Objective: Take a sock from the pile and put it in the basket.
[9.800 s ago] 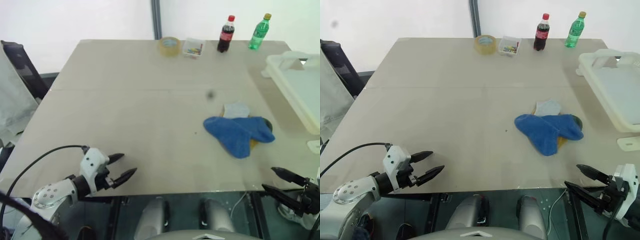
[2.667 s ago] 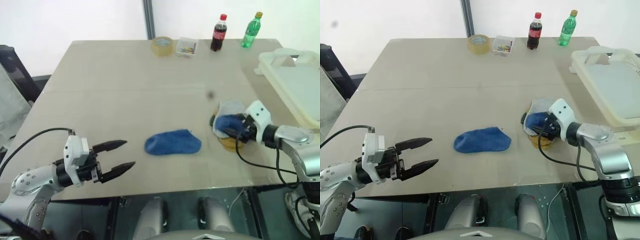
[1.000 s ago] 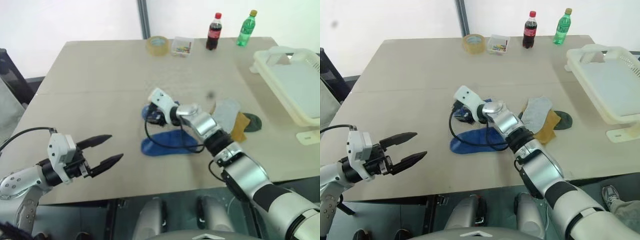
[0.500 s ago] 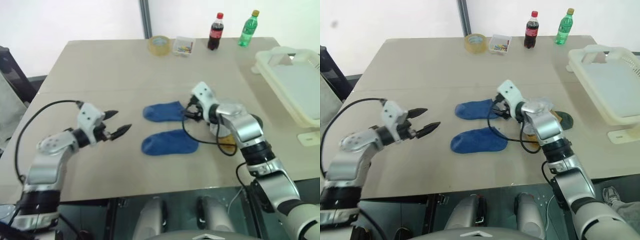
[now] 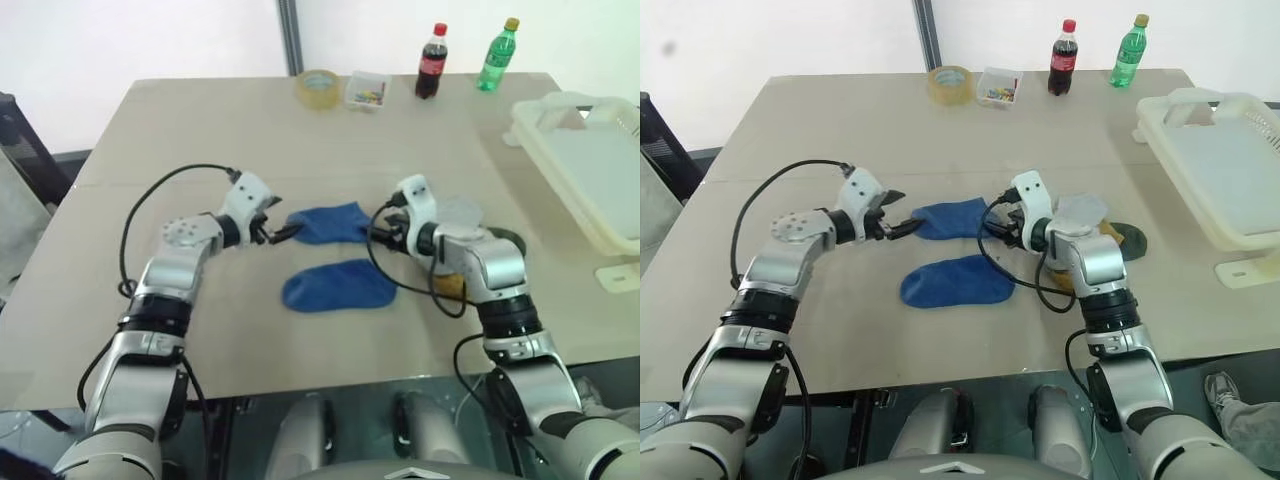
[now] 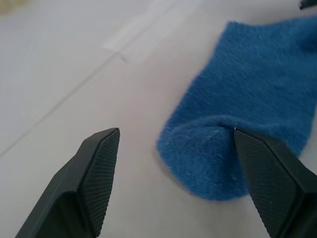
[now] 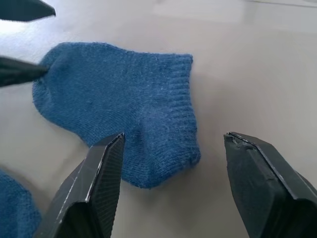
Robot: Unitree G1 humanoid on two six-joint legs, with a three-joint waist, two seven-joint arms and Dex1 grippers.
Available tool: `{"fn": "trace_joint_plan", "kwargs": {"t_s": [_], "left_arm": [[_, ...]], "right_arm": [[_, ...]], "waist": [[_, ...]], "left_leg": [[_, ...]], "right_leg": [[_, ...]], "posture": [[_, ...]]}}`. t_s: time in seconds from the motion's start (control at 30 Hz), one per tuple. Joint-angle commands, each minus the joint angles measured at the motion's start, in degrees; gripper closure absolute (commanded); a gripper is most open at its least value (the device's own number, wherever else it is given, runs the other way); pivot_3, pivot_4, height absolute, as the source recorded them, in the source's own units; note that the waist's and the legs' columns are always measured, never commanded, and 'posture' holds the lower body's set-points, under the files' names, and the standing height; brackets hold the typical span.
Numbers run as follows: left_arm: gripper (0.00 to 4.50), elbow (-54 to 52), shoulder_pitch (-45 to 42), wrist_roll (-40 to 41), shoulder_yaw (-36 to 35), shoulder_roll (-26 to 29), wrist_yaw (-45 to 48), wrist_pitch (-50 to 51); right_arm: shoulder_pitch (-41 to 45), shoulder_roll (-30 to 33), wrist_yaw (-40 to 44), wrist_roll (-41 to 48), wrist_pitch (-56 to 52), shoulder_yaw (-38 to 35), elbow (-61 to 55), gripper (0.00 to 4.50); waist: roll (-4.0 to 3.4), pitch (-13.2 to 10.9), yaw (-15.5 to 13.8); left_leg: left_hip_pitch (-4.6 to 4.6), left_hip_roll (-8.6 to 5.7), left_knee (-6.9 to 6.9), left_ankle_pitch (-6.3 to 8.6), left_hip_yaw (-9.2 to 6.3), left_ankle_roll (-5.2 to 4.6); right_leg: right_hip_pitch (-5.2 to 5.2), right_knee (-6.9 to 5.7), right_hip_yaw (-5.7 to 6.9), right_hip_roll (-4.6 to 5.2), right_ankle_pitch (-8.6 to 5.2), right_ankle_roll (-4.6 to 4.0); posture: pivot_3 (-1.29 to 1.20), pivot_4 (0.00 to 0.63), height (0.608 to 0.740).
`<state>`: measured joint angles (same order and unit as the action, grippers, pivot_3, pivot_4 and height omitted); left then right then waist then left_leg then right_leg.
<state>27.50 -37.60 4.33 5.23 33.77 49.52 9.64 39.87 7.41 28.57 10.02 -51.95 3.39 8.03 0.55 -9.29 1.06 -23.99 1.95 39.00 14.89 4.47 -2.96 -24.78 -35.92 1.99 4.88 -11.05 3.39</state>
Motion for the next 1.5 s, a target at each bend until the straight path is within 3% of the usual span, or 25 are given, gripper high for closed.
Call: {"fn": "trace_joint_plan", "kwargs": {"t_s": [0.03,0.13,0.2,0.4,0.5,0.63,0.77,0.93,1.03,1.2,1.37,1.5], "left_arm": [[0.62,1.7,-2.7,-1.6,-0.2,-0.6,-2.1,-0.2],[0.62,2.3,-3.2,-2.0,-0.2,-1.3,-2.3,-0.2],[0.62,2.2,-3.2,-2.1,-0.1,-1.6,-2.3,0.0],[0.62,1.5,-2.6,-2.0,-0.2,-2.0,-1.3,1.2],[1.12,0.9,-2.0,-1.7,-0.4,-1.6,-0.7,2.0],[2.54,0.4,-1.5,-1.6,-0.8,-1.4,-0.6,3.5],[4.34,-0.7,-0.6,-1.6,-0.9,-1.2,-0.5,4.3],[4.43,-2.1,0.1,-0.2,-2.3,-1.5,-1.1,5.7],[4.43,-6.7,0.7,6.1,-7.1,-2.5,-1.9,14.0],[4.43,-21.0,5.3,16.5,-13.6,-1.8,-1.7,27.6],[4.43,-39.0,13.4,29.3,-22.3,1.7,-3.9,45.8],[4.43,-49.7,21.2,36.4,-26.0,3.4,-5.4,53.0]], "right_arm": [[-0.5,0.1,0.0,1.2,-0.3,0.3,-1.4,2.53],[-0.7,0.2,-0.3,1.4,-0.5,0.5,-1.3,3.9],[-0.9,0.3,-0.2,1.5,-0.7,1.0,-1.4,4.42],[-0.8,0.6,-0.1,1.2,-0.2,2.3,-0.7,4.42],[-0.5,0.9,-0.3,0.5,0.6,2.9,-0.3,4.5],[-0.3,1.3,-0.4,0.2,1.4,3.4,0.3,4.5],[-0.5,1.4,-0.4,0.2,1.8,3.8,0.3,4.5],[-0.5,2.4,-0.4,-0.4,2.6,4.5,-0.4,4.5],[0.3,2.8,0.6,2.3,0.1,2.5,-4.1,4.5],[0.8,5.2,0.1,4.7,-5.4,0.7,-11.6,4.5],[-1.2,9.2,0.7,11.5,-18.5,-2.8,-27.5,4.5],[-5.1,12.9,0.6,16.4,-28.3,-5.0,-38.9,4.5]], "waist": [[0.0,0.0,-0.1],[0.0,0.0,-0.1],[0.0,0.0,-0.1],[0.0,0.0,-0.1],[0.01,0.0,-0.1],[0.01,0.0,0.0],[0.01,0.0,0.0],[0.01,0.0,0.0],[0.01,0.0,0.0],[0.02,0.0,0.0],[0.02,0.0,0.1],[0.03,0.0,-0.3]], "left_leg": [[0.0,0.0,0.0,0.01,-0.02,-0.01],[0.0,0.0,0.01,0.04,-0.05,-0.07],[0.0,0.0,0.01,0.04,-0.04,-0.08],[0.0,0.0,0.01,0.04,-0.05,-0.08],[0.0,0.0,0.01,0.04,-0.05,-0.08],[0.01,0.0,0.02,0.04,-0.05,-0.08],[0.02,0.01,0.03,0.04,-0.06,-0.08],[0.03,0.01,0.06,0.04,-0.08,-0.08],[0.02,0.02,0.06,0.04,-0.18,-0.08],[-0.02,0.12,0.06,-0.01,-0.34,0.0],[-0.03,0.19,0.06,0.01,-0.39,-0.02],[0.03,0.21,0.03,0.05,-0.41,-0.06]], "right_leg": [[0.0,-0.01,0.0,0.0,0.0,0.0],[0.01,-0.03,0.02,0.0,0.0,0.0],[0.01,-0.03,0.02,0.0,0.0,0.0],[0.01,-0.03,0.02,0.0,0.0,0.0],[0.01,-0.03,0.02,0.0,0.0,0.0],[0.01,-0.05,0.02,0.0,0.0,0.0],[0.01,-0.08,0.02,0.0,0.0,0.0],[0.02,-0.09,0.01,0.0,0.0,0.0],[0.01,-0.09,0.01,0.0,0.0,0.0],[-0.01,-0.06,-0.01,0.0,0.0,0.01],[-0.02,-0.05,-0.01,0.0,0.0,0.0],[0.03,-0.03,0.0,0.03,-0.01,-0.01]], "posture": [[0.0,0.15,0.74],[0.0,0.15,0.74],[0.0,0.15,0.74],[0.0,0.15,0.74],[0.0,0.15,0.74],[0.0,0.15,0.74],[0.0,0.15,0.74],[0.0,0.15,0.74],[0.0,0.15,0.74],[0.0,0.15,0.74],[0.0,0.15,0.74],[0.0,0.15,0.74]]}}
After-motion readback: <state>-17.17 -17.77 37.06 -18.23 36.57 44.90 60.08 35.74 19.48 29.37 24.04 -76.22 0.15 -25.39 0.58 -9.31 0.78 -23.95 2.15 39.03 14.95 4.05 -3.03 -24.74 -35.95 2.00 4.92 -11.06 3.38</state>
